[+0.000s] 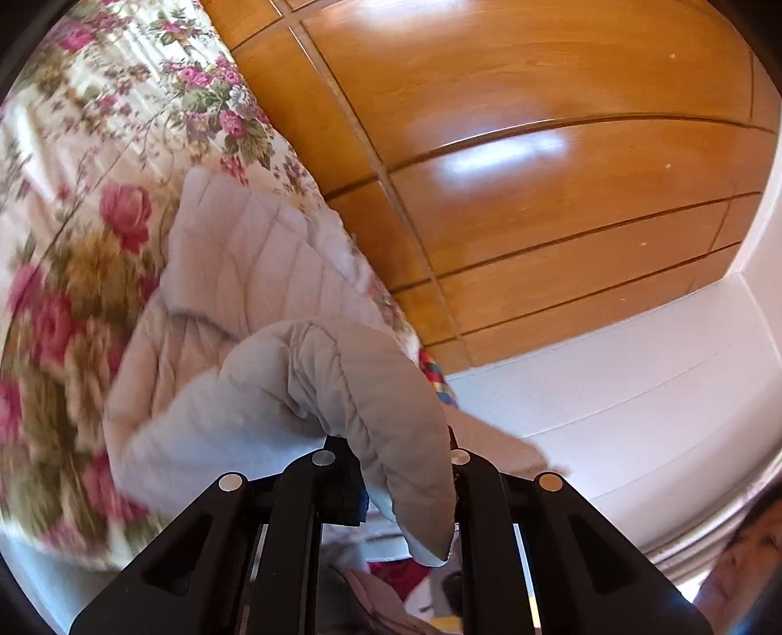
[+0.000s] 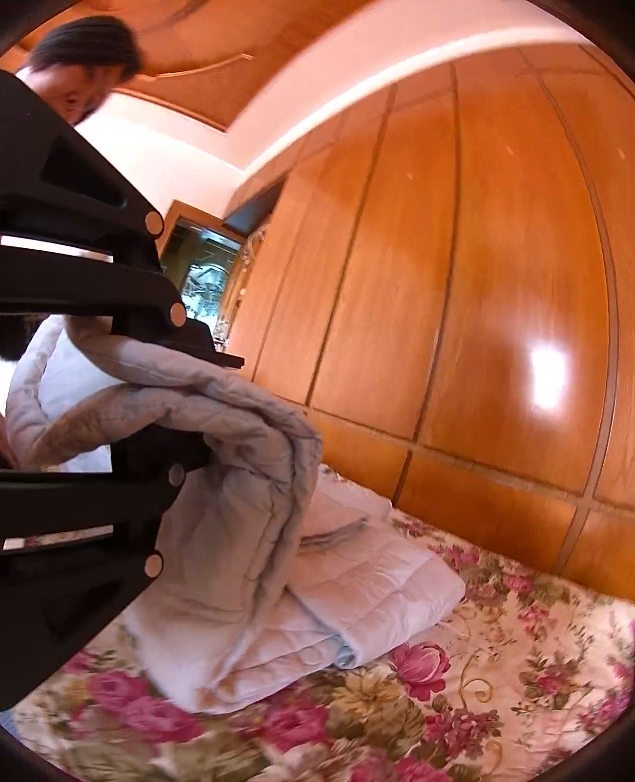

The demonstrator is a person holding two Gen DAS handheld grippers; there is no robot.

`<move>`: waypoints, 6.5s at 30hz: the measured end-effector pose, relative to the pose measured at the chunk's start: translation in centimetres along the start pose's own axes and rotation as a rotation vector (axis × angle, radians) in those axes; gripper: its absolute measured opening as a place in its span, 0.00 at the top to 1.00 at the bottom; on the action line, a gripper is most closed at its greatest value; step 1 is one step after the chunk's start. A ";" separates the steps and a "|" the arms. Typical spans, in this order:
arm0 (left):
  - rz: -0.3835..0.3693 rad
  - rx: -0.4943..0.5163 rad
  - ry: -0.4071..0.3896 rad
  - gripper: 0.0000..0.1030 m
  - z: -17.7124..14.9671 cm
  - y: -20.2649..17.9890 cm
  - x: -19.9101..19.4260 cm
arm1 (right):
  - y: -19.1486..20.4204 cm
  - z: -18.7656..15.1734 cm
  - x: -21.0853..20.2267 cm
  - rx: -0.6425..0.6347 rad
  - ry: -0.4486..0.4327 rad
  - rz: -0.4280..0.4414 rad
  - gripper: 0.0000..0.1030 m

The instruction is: Fold small clothes

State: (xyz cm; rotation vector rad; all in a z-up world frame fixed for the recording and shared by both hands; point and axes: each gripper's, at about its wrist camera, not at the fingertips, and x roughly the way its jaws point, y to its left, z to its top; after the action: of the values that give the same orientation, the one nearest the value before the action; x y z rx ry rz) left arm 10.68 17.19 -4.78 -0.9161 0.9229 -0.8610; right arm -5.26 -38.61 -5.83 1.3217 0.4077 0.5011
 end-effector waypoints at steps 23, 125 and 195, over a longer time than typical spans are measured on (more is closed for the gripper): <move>0.083 -0.198 -0.162 0.30 12.1 6.3 7.2 | -4.2 8.2 6.1 -0.086 -0.198 -0.305 0.26; 0.840 0.526 -0.253 1.00 6.2 -1.1 19.5 | -3.5 8.7 20.0 -0.765 -0.089 -1.206 0.33; 0.516 0.662 -0.150 0.73 -9.4 -3.7 17.1 | -6.4 -6.0 3.6 -0.174 -0.127 -0.595 0.17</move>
State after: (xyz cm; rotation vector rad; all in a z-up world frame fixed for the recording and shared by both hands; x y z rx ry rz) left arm 7.32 -1.95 -9.03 -0.1481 0.6311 -0.5757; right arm -4.82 -32.82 -13.34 0.9941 0.6085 -0.0448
